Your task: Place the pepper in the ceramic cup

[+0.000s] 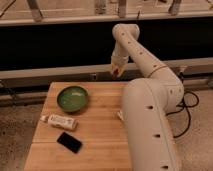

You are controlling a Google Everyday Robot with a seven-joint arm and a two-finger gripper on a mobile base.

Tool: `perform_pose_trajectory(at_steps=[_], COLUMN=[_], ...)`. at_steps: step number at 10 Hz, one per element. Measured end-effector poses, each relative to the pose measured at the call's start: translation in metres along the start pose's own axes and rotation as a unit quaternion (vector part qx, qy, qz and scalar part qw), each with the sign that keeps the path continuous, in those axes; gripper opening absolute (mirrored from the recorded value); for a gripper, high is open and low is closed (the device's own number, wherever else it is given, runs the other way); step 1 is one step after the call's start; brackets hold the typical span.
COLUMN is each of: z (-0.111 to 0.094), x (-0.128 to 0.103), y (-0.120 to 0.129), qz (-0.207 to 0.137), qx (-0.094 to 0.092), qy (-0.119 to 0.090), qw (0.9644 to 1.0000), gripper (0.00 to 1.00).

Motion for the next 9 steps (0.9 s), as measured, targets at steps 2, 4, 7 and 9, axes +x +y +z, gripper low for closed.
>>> perform_pose_trajectory(at_steps=[2,4,7,9], z=[0.013,0.011,0.006,0.006], x=[-0.002,-0.004,-0.006,-0.006], y=[0.009,0.01,0.019,0.026], qz=[0.001,-0.001,0.006,0.01], qx=[0.002,0.002,0.001,0.0], qy=[0.003,0.003,0.007,0.011], qw=[1.0,1.0,1.0,0.9999], gripper=[0.05,0.05,0.13,0.06])
